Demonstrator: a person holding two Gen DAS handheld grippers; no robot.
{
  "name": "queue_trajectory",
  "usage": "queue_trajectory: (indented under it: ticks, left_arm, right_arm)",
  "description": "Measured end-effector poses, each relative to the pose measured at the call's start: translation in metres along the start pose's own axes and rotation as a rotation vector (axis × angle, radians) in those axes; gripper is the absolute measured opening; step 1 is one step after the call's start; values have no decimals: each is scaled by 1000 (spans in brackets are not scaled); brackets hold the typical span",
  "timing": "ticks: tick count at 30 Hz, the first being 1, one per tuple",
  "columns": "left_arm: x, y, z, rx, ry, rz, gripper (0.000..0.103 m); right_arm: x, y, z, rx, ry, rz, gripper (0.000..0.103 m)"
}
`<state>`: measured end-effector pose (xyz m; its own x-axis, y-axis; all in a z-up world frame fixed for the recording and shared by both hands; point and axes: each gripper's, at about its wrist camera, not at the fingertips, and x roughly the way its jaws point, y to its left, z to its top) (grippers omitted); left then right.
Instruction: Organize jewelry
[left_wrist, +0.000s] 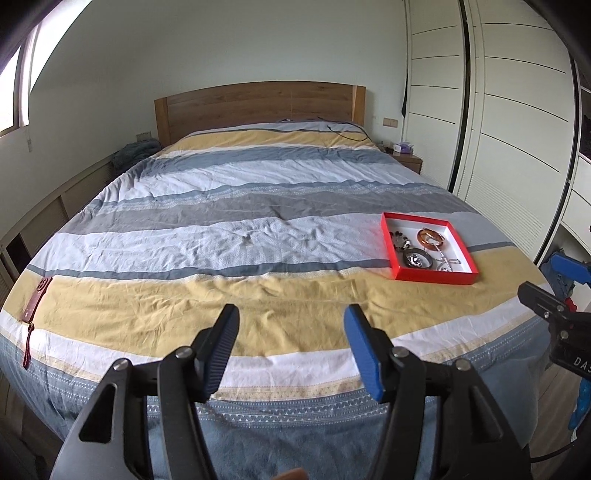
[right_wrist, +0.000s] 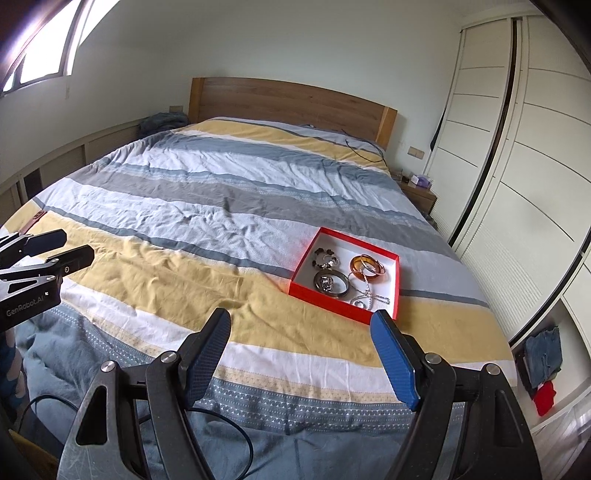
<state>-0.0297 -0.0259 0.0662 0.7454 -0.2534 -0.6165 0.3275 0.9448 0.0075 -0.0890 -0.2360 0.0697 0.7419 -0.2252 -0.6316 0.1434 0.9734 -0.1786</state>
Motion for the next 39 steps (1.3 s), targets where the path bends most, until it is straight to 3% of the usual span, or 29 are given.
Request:
queue_trajectory:
  ticks: [39]
  left_arm:
    - [34, -8, -23, 26, 113, -28, 57]
  right_arm:
    - [46, -10, -25, 80, 121, 58, 77]
